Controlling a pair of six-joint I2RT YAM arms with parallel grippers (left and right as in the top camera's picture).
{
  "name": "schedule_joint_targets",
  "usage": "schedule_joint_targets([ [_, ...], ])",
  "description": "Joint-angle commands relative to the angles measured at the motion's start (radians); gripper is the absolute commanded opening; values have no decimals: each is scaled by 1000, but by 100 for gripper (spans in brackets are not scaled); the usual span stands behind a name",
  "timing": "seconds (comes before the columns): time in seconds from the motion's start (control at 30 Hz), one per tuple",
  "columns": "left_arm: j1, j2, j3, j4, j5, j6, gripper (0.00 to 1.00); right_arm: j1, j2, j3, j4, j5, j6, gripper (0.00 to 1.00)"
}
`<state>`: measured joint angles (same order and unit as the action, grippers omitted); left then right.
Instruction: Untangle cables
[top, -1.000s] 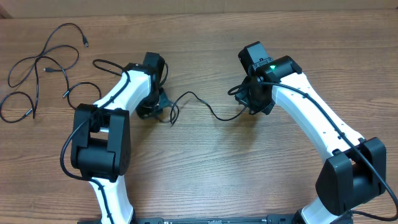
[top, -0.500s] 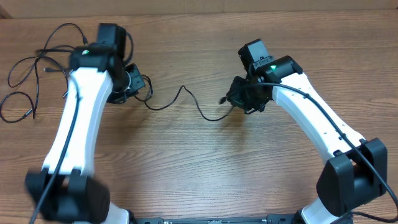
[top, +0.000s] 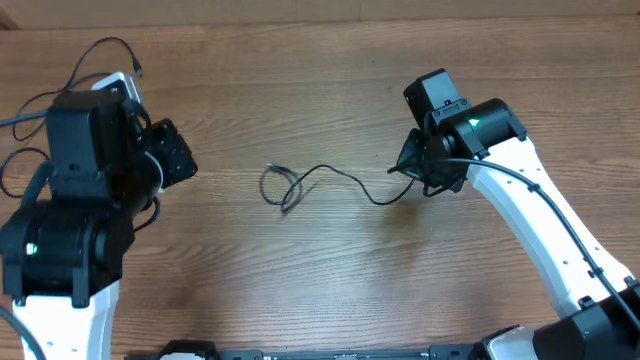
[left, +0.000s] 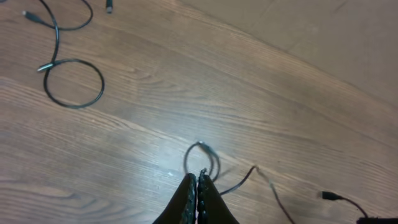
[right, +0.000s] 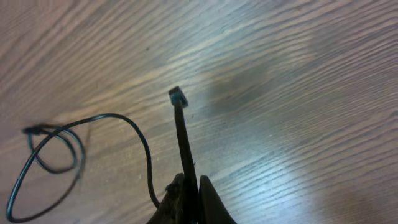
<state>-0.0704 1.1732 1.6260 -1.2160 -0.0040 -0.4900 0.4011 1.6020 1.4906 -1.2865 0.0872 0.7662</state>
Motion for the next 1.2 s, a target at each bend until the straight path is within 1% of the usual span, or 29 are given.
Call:
schedule_joint_targets([
  [0.0, -2, 34, 12, -33, 19, 14, 13, 2, -8, 3, 22, 6, 32, 4],
  [0.03, -2, 42, 12, -41, 27, 15, 17, 2, -8, 4, 29, -14, 22, 4],
  [0.07, -2, 69, 12, -62, 50, 15, 25, 2, -8, 3, 45, -50, 2, 4],
  [0.1, -2, 84, 12, -71, 62, 15, 26, 2, -8, 4, 58, -82, -18, 4],
  [0.17, -2, 150, 12, -98, 123, 28, 30, 2, -8, 4, 112, -230, -103, 4],
  [0.27, -3, 235, 12, -112, 233, 93, 31, 3, -8, 3, 166, -406, -206, 4],
  [0.33, -8, 293, 12, -116, 315, 150, 33, 3, -8, 3, 186, -470, -230, 4],
  [0.37, -16, 334, 12, -118, 359, 184, 37, 3, -8, 3, 188, -475, -230, 4],
  [0.43, -38, 409, 12, -123, 398, 199, 45, 3, -8, 4, 189, -474, -230, 4],
  [0.5, -71, 481, 12, -122, 398, 200, 51, 3, -8, 3, 189, -475, -235, 4],
  [0.6, -118, 571, 12, -121, 402, 215, 51, 3, -8, 3, 189, -463, -244, 4],
  [0.63, -148, 618, 12, -114, 432, 276, 50, 3, -8, 3, 190, -450, -244, 4],
  [0.67, -172, 651, 12, -111, 465, 333, 52, 3, -8, 3, 190, -444, -244, 4],
  [0.73, -209, 701, 12, -106, 466, 375, 57, 3, -8, 3, 190, -443, -244, 4],
  [0.83, -246, 765, 12, -93, 402, 369, 58, 3, -8, 3, 190, -443, -244, 4],
  [0.93, -251, 802, 12, -90, 336, 325, 59, 3, -8, 3, 182, -415, -244, 4],
  [1.07, -242, 791, 25, -90, 337, 326, 57, 2, -8, 3, 182, -368, -238, 4],
  [1.17, -242, 768, 80, -138, 331, 333, 57, 2, -8, 3, 178, -345, -214, 4],
])
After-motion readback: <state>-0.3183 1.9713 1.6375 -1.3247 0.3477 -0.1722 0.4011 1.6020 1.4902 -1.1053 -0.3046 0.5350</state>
